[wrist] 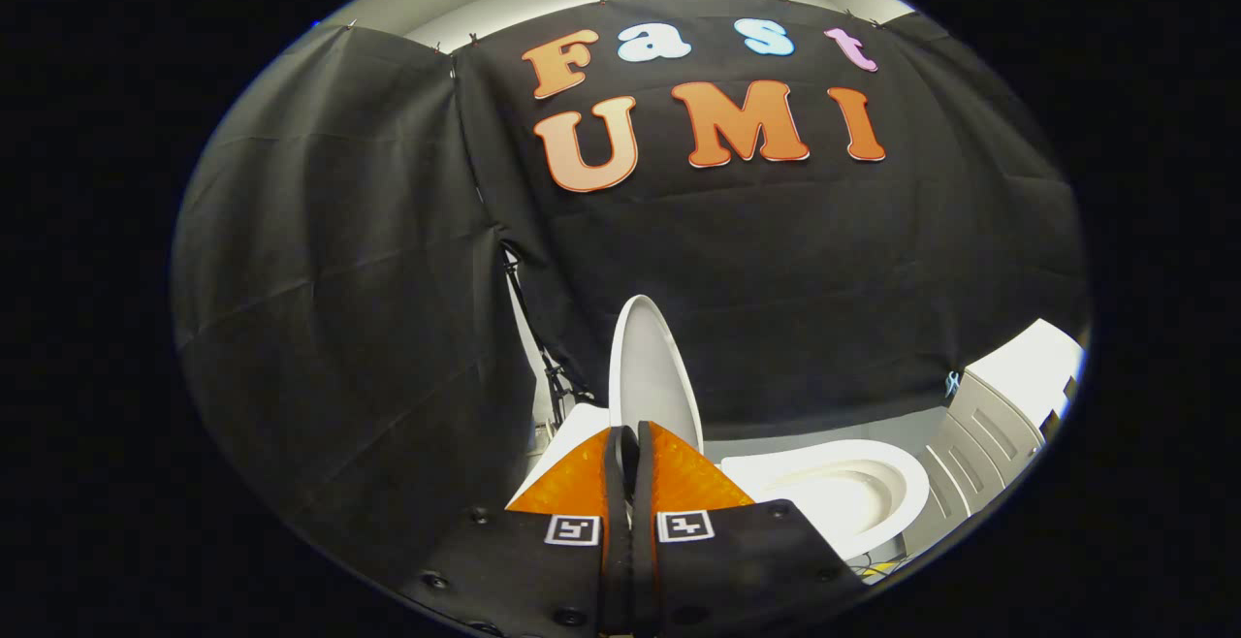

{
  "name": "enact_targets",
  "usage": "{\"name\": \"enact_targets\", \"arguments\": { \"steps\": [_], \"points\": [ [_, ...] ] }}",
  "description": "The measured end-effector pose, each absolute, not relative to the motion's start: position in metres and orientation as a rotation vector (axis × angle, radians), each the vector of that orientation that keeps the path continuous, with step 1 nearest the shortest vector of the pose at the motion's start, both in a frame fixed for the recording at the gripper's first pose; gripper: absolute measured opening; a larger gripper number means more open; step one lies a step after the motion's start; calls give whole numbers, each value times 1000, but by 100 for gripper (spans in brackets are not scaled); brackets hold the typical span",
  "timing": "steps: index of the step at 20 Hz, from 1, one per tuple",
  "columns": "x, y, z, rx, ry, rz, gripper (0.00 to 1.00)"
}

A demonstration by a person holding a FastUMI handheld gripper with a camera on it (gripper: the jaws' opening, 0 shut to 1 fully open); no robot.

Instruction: Open the toilet lid.

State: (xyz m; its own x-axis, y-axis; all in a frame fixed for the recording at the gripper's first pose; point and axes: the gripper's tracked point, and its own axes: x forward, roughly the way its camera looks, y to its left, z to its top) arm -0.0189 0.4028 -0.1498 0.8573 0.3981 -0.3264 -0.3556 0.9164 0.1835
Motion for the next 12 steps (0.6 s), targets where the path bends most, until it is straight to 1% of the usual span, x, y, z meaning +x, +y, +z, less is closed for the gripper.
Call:
{"name": "enact_targets", "arguments": {
  "steps": [7, 12],
  "points": [
    [-28, 441, -159, 85, 366, 443, 8],
    [-30, 450, -162, 66, 363, 440, 8]
  ]
}}
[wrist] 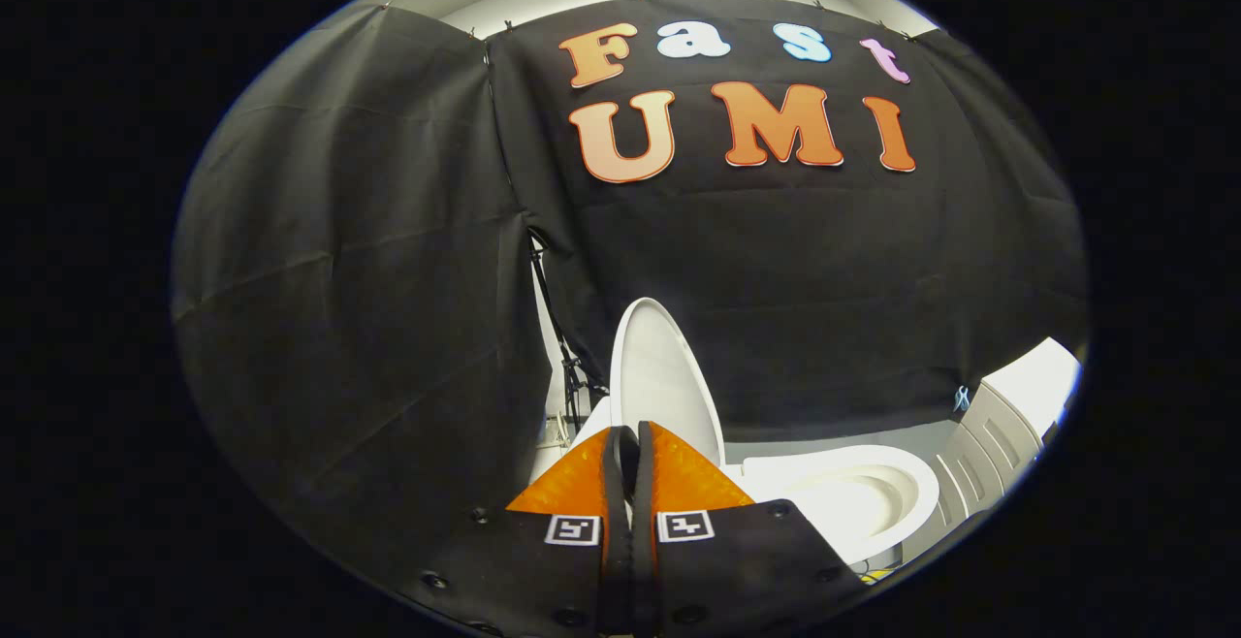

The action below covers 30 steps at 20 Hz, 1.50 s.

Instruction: Open the toilet lid.

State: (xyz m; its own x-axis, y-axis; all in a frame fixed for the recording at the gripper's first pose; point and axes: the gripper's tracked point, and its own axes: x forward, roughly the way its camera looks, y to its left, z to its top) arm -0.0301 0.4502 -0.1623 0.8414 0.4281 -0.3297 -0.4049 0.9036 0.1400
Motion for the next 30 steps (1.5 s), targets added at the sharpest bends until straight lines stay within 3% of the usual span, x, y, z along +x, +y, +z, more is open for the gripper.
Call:
{"name": "enact_targets", "arguments": {
  "steps": [5, 6, 8, 9, 11, 19, 30],
  "points": [
    [-32, 445, -160, 38, 348, 409, 9],
    [-31, 445, -159, 43, 346, 407, 13],
    [-29, 436, -165, 62, 353, 381, 29],
    [-26, 431, -159, 82, 337, 365, 32],
    [-26, 427, -148, 99, 312, 372, 60],
    [-26, 406, -115, 128, 276, 397, 99],
    [-4, 315, -70, 153, 206, 327, 98]
  ]
}}
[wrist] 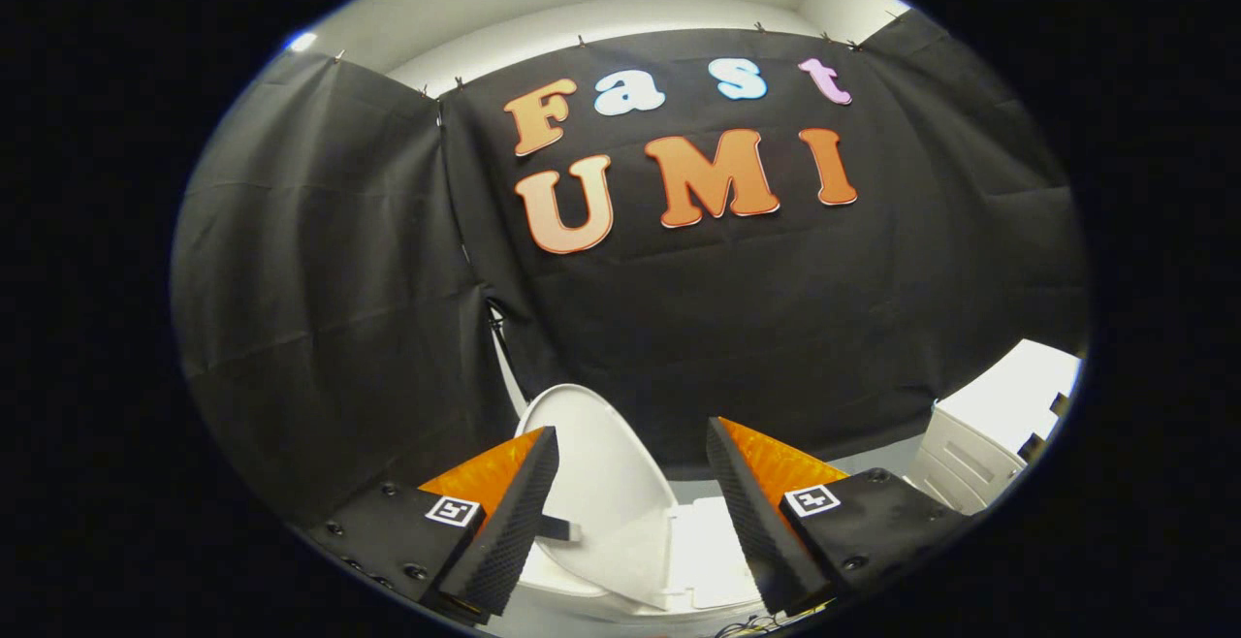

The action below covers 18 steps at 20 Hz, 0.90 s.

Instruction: Open the toilet lid.

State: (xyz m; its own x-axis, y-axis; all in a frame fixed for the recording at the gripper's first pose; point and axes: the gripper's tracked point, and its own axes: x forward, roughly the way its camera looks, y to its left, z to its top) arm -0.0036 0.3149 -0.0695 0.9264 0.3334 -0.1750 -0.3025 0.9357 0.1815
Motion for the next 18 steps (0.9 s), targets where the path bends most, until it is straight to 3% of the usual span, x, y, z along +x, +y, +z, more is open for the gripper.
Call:
{"name": "enact_targets", "arguments": {
  "steps": [18],
  "points": [
    [34, 99, -45, 71, 153, 98, 98]
  ]
}}
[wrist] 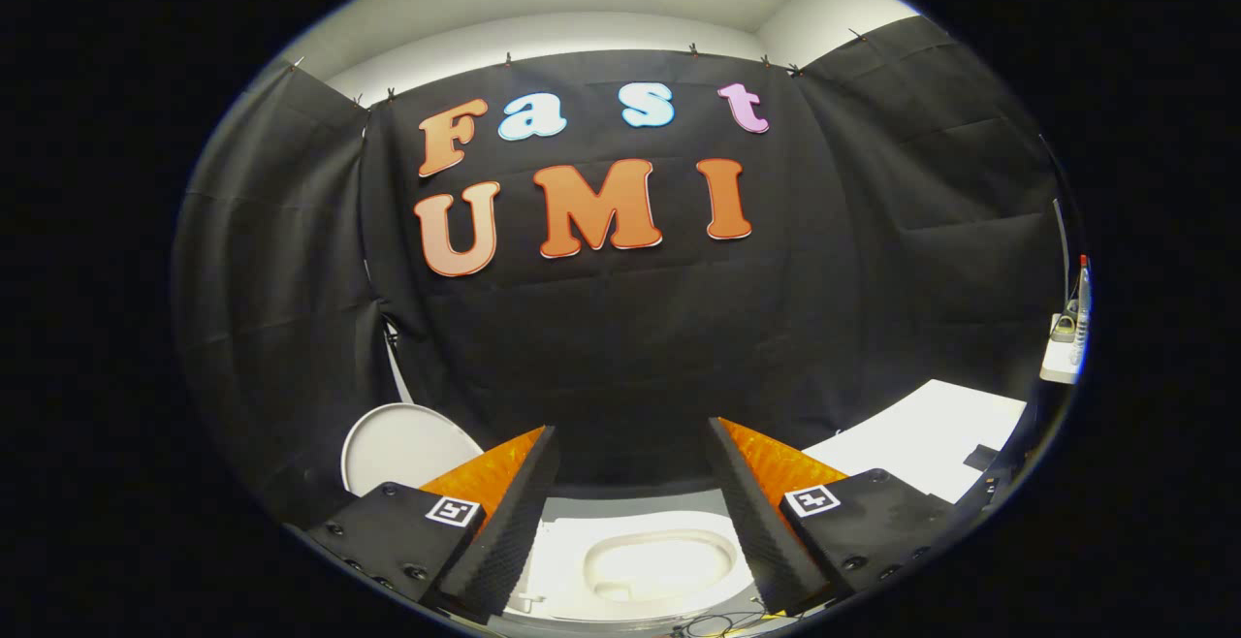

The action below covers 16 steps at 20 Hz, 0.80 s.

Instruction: Open the toilet lid.

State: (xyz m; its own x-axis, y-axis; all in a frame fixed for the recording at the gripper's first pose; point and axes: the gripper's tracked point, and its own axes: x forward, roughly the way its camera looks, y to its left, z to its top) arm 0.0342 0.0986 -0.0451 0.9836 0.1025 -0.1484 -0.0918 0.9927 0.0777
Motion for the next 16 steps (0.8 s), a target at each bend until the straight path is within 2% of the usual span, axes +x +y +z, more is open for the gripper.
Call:
{"name": "enact_targets", "arguments": {
  "steps": [5, 16],
  "points": [
    [35, 66, -37, 47, 129, 57, 98],
    [31, 65, -43, 38, 136, 52, 98]
  ]
}}
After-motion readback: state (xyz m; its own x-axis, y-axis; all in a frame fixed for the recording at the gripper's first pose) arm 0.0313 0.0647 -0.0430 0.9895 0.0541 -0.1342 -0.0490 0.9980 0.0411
